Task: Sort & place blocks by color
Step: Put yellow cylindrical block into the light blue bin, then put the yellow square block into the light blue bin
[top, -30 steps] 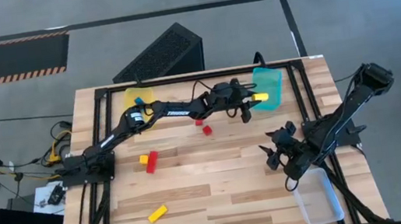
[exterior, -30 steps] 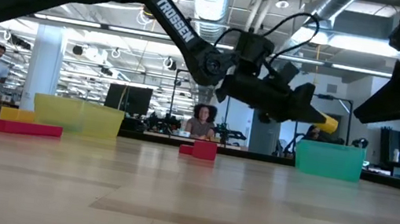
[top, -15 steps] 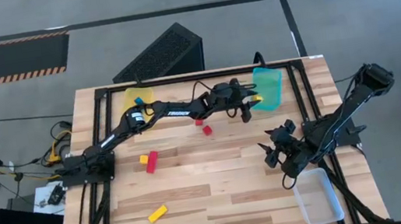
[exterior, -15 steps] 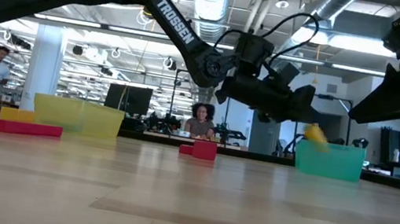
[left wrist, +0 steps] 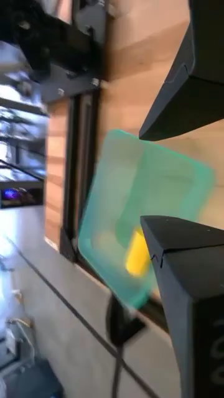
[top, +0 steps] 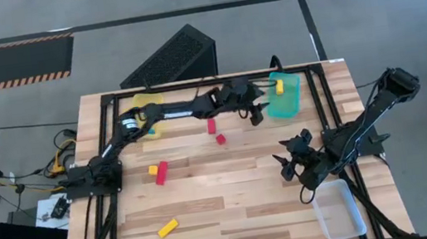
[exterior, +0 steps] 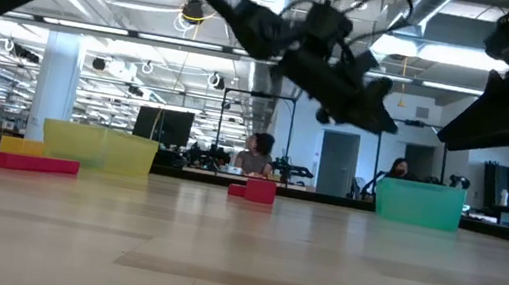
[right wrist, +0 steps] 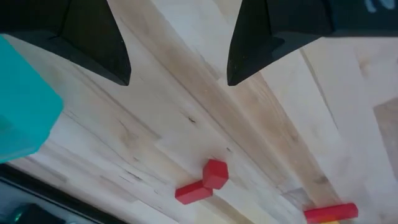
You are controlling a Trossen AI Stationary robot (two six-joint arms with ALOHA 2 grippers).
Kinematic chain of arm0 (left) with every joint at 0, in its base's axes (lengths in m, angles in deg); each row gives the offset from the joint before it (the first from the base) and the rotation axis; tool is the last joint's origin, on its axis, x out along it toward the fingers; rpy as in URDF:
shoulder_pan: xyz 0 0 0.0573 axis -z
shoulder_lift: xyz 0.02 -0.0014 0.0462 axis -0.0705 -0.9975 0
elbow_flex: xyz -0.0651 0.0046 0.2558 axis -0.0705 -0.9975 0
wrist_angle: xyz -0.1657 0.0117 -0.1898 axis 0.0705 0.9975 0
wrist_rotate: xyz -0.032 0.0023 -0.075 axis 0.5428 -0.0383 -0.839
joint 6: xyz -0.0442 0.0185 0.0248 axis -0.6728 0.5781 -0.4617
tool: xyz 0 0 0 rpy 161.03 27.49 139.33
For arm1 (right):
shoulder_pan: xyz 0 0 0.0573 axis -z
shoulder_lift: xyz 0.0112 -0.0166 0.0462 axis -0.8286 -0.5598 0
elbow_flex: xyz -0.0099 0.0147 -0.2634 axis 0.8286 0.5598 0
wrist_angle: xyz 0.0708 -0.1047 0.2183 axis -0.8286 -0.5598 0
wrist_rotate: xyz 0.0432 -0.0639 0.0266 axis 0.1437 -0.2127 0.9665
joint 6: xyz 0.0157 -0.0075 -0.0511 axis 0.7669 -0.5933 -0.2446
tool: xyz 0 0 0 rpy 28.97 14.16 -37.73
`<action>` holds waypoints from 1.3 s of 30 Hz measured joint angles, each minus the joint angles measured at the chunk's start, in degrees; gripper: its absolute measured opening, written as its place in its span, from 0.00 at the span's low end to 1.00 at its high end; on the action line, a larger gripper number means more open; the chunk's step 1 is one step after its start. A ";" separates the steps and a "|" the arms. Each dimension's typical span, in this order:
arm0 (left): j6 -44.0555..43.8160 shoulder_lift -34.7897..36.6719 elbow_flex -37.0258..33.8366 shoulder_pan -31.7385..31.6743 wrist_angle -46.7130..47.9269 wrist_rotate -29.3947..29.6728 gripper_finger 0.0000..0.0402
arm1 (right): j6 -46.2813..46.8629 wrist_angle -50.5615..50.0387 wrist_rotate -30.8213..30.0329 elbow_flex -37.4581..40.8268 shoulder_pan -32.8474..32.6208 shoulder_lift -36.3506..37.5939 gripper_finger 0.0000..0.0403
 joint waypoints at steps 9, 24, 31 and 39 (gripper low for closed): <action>-1.28 18.67 -21.82 0.58 -2.12 3.94 0.41 | -6.79 2.16 0.86 0.00 3.41 -0.01 0.72; -16.32 52.52 -73.13 14.72 -16.09 21.35 0.37 | -40.79 44.79 26.93 -0.04 20.38 -13.01 0.72; -27.72 61.93 -80.86 25.73 -5.76 26.79 0.37 | -47.00 59.78 37.72 -5.14 24.57 -27.27 0.72; -44.03 64.68 -80.85 33.20 18.44 48.79 0.37 | -52.22 61.30 44.52 -22.87 27.18 -41.31 0.72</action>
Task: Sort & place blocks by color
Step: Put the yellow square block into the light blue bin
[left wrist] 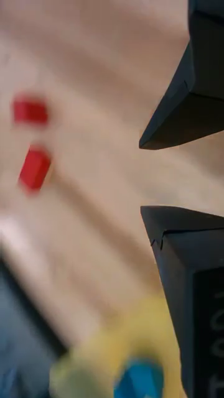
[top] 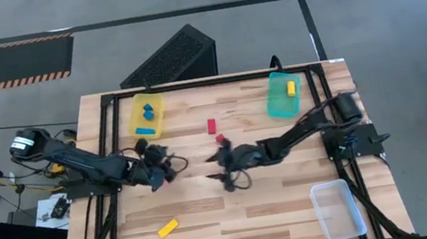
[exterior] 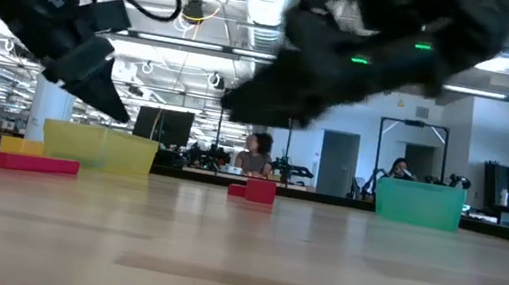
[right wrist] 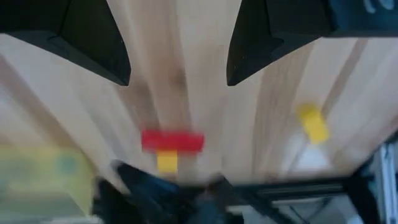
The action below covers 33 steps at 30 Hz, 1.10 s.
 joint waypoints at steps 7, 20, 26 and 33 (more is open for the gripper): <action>2.53 10.08 2.02 0.01 7.98 7.54 0.37 | -3.99 -5.77 0.56 -20.78 2.40 -13.73 0.72; 1.69 30.64 -0.36 5.64 14.25 12.65 0.37 | -5.88 -15.73 3.70 -53.42 4.41 -35.38 0.72; -0.30 32.03 -2.23 6.25 14.28 15.30 0.37 | -6.59 -20.11 4.11 -64.29 6.05 -42.05 0.72; -0.68 32.13 -2.40 6.20 13.80 16.91 0.37 | -6.20 -22.11 8.72 -70.72 8.21 -46.95 0.72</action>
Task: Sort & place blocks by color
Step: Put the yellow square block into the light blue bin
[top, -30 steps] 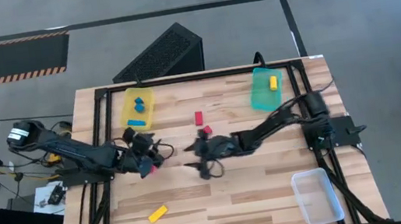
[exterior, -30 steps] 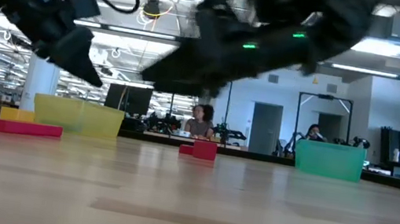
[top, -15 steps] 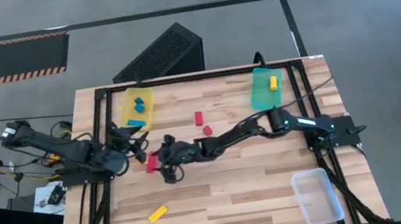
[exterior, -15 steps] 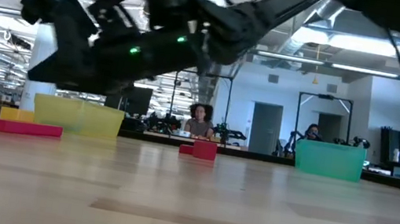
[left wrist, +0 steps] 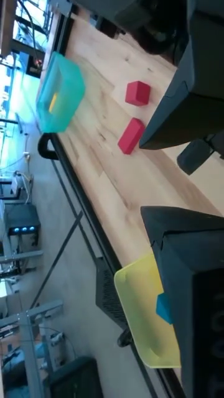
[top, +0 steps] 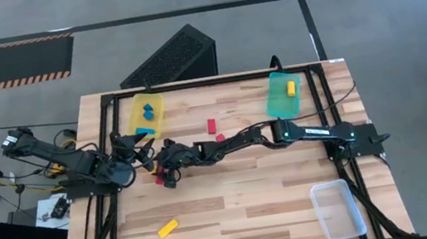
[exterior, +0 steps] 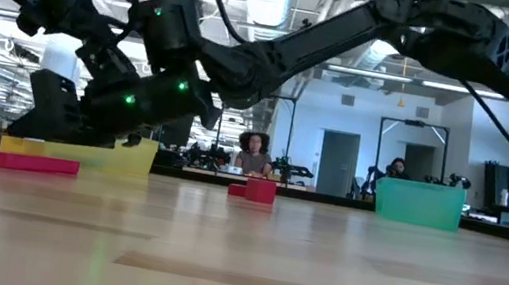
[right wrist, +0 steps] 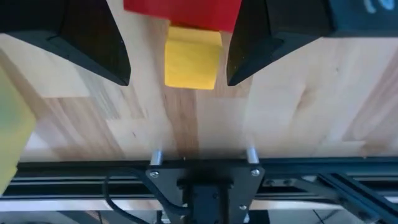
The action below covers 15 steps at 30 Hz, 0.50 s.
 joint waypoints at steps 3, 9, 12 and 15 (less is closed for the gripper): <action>0.00 0.00 0.00 0.00 0.00 0.02 0.37 | 0.70 -0.21 0.98 -0.39 0.35 -0.47 0.72; 0.04 0.00 0.00 0.00 -0.02 0.08 0.37 | -0.69 -3.12 1.63 -0.39 0.70 -0.47 0.70; 0.07 0.00 0.00 0.00 0.00 0.25 0.37 | -1.46 -3.15 2.60 -0.42 0.72 -0.47 0.66; 0.04 0.00 0.00 0.00 -0.01 0.24 0.37 | -1.92 -3.21 3.12 -0.42 0.72 -0.47 0.58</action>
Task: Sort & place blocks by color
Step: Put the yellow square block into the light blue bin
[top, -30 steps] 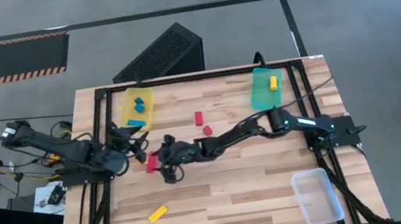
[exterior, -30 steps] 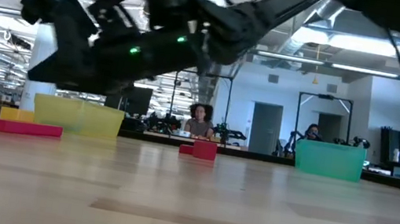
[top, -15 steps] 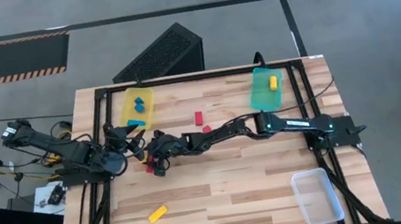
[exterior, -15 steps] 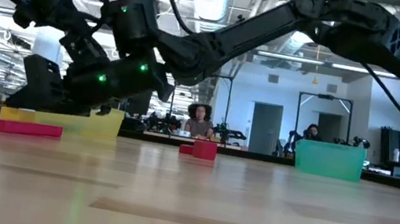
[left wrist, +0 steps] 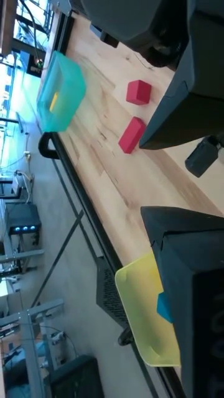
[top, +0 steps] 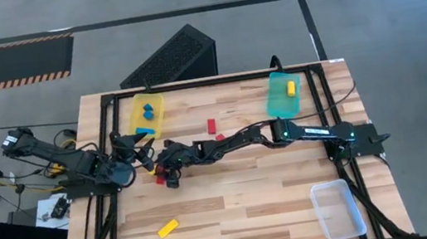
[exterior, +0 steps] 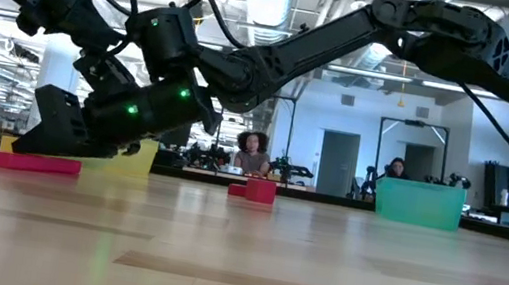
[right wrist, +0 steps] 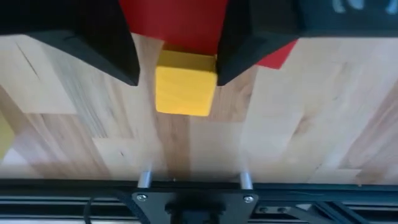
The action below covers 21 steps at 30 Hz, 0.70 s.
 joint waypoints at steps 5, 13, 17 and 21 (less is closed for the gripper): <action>-0.03 0.00 0.00 0.01 0.01 0.00 0.37 | -0.82 0.39 2.34 0.02 0.00 0.00 0.40; -0.08 -0.02 0.00 0.00 0.01 -0.52 0.37 | -2.76 -2.01 2.45 0.00 0.22 0.69 0.26; -0.13 -0.02 0.00 0.00 0.14 -2.93 0.37 | -4.89 -10.54 2.34 0.02 0.39 3.60 0.27; -0.95 -0.02 0.00 0.01 0.33 -5.71 0.37 | -10.36 -25.47 3.50 0.00 0.30 7.88 0.28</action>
